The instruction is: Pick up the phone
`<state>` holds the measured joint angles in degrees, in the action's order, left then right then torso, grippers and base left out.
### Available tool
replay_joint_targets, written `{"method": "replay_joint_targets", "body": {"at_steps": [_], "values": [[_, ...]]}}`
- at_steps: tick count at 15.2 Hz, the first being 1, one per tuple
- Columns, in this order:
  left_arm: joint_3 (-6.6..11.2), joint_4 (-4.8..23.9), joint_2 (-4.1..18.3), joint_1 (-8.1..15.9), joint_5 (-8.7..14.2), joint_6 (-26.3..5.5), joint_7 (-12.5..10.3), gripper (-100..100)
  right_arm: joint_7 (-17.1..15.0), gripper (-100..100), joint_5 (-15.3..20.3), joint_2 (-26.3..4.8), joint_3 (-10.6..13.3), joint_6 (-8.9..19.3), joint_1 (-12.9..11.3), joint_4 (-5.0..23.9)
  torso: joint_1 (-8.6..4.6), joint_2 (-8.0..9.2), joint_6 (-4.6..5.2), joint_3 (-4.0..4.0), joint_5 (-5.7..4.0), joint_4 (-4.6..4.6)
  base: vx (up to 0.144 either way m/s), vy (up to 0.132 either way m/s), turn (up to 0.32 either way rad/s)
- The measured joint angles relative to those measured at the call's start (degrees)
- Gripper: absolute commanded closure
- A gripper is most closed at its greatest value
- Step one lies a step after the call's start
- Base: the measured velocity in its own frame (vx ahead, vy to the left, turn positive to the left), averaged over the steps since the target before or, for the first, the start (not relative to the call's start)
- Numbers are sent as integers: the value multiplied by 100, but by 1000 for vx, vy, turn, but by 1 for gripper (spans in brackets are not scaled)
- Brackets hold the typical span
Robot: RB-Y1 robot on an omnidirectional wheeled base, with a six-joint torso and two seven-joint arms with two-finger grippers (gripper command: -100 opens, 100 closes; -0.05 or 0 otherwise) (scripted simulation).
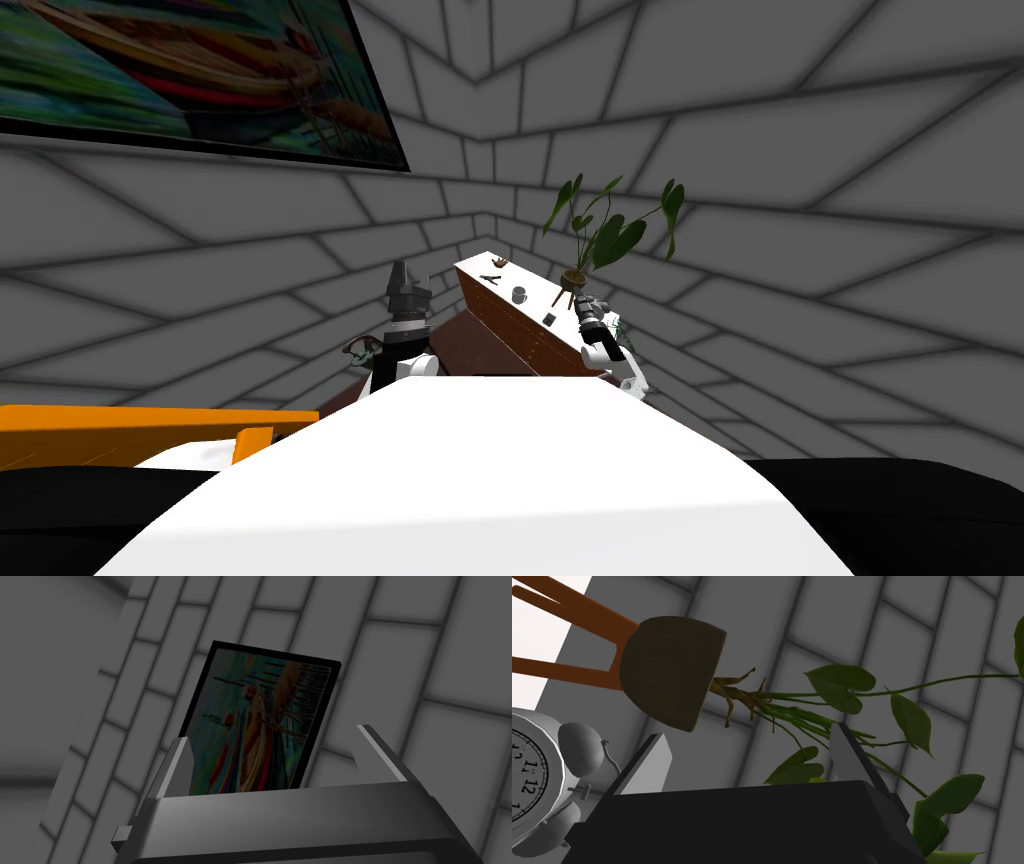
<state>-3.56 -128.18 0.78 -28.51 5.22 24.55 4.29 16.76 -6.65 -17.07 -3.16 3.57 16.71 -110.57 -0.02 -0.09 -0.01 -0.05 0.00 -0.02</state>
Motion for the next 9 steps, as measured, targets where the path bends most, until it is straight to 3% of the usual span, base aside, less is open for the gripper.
{"method": "replay_joint_targets", "body": {"at_steps": [9], "values": [[0, 0, 0, 0, 0, 0, 0, 0, 501, -100, -40, -123, -5, 964, -443, 575, 0, 0, 0, 0, 0, 0, 13, -1, 35]]}}
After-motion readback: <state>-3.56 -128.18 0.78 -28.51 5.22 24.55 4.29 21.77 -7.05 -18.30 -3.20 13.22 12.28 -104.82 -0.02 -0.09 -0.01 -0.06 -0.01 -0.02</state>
